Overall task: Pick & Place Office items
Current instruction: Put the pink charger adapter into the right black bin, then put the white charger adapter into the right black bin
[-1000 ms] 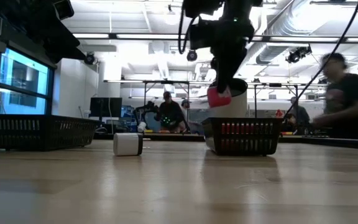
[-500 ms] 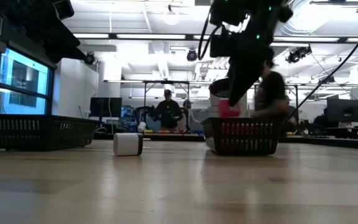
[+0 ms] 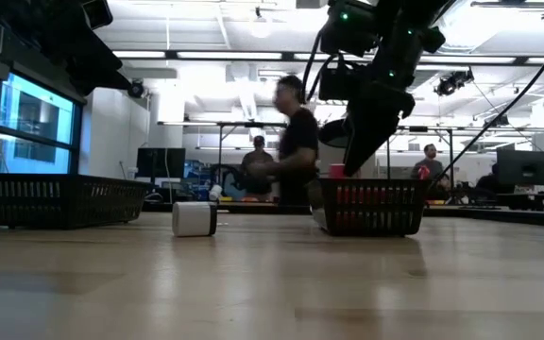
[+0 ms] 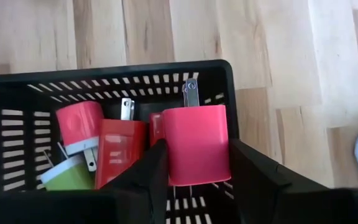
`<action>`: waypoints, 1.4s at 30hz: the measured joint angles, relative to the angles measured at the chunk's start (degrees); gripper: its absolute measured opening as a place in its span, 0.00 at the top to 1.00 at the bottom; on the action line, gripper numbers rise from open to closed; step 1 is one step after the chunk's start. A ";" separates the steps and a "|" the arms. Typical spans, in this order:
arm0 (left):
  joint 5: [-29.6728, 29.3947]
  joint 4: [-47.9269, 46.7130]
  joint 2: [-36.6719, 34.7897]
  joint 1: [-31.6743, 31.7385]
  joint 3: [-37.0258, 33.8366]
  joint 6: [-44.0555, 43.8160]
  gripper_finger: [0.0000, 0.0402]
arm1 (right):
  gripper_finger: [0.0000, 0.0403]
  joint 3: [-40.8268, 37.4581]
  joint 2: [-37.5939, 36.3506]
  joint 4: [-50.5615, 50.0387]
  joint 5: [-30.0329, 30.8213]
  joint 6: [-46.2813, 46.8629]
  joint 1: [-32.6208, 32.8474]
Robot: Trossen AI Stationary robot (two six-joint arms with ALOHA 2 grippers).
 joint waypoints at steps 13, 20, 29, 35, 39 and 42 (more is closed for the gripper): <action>0.00 -0.04 0.01 -0.01 0.00 0.00 0.46 | 0.67 0.00 0.48 0.38 0.02 -0.04 0.01; 0.00 -0.07 0.02 -0.02 0.00 0.00 0.46 | 0.67 -3.36 0.50 4.20 0.14 -0.01 0.01; 0.00 -0.07 0.00 0.00 0.00 0.00 0.46 | 0.66 -4.09 0.50 5.19 0.09 0.20 0.01; 0.00 -0.07 0.02 -0.02 0.02 0.00 0.46 | 0.58 -4.11 0.50 5.12 -0.32 0.20 0.01; 0.00 -0.08 0.02 -0.01 0.01 0.01 0.46 | 0.51 -4.11 0.50 5.17 -0.32 0.15 0.01; 0.00 -0.07 0.02 -0.01 0.01 0.01 0.46 | 0.48 -4.11 0.50 5.31 -0.36 0.06 0.01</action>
